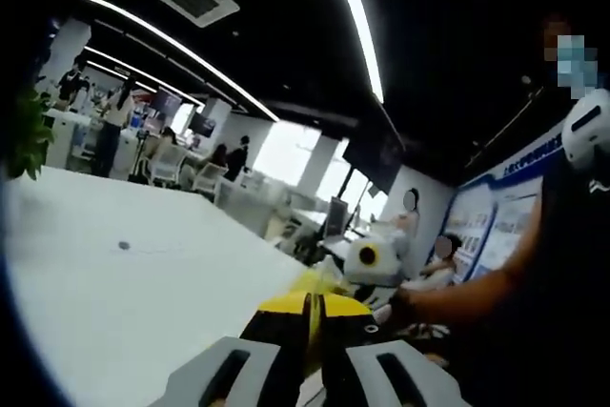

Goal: Compare the silicone blocks by pressing each to a similar depth, holding the contact briefly, and releasing to observe deformation and rebound differences across the visible hardness samples.

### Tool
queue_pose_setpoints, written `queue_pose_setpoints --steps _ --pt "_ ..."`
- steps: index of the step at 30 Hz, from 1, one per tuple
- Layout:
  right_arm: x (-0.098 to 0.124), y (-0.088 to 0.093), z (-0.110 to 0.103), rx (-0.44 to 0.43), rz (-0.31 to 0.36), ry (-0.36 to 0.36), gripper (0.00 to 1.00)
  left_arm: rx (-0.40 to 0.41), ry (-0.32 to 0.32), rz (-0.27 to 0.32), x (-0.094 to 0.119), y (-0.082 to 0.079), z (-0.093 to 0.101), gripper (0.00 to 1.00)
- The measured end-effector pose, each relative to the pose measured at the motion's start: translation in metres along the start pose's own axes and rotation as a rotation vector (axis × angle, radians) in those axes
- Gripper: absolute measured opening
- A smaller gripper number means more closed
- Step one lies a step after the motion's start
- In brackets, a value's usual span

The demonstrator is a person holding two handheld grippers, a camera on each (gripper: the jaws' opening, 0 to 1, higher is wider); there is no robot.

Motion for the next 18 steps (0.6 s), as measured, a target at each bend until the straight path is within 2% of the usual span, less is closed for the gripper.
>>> queue_pose_setpoints --steps 9,18 --pt "-0.0001 -0.0012 -0.0012 -0.02 -0.044 -0.02 0.03 -0.092 -0.035 -0.03 0.0015 -0.001 0.0027 0.01" --pt "0.0009 -0.001 0.0002 -0.029 -0.067 -0.024 0.03 -0.086 -0.036 -0.044 0.0008 -0.0005 0.0011 0.01"
Point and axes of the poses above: the point that each gripper's makers call its tool centre point, and the gripper's own axes: x roughly backward along the fingers, z roughly to its right, y roughly out of its underside, the point moved 10 cm from there along x, roughly backward along the fingers, and after that the axes turned 12 degrees about -z, right-handed, at the moved point
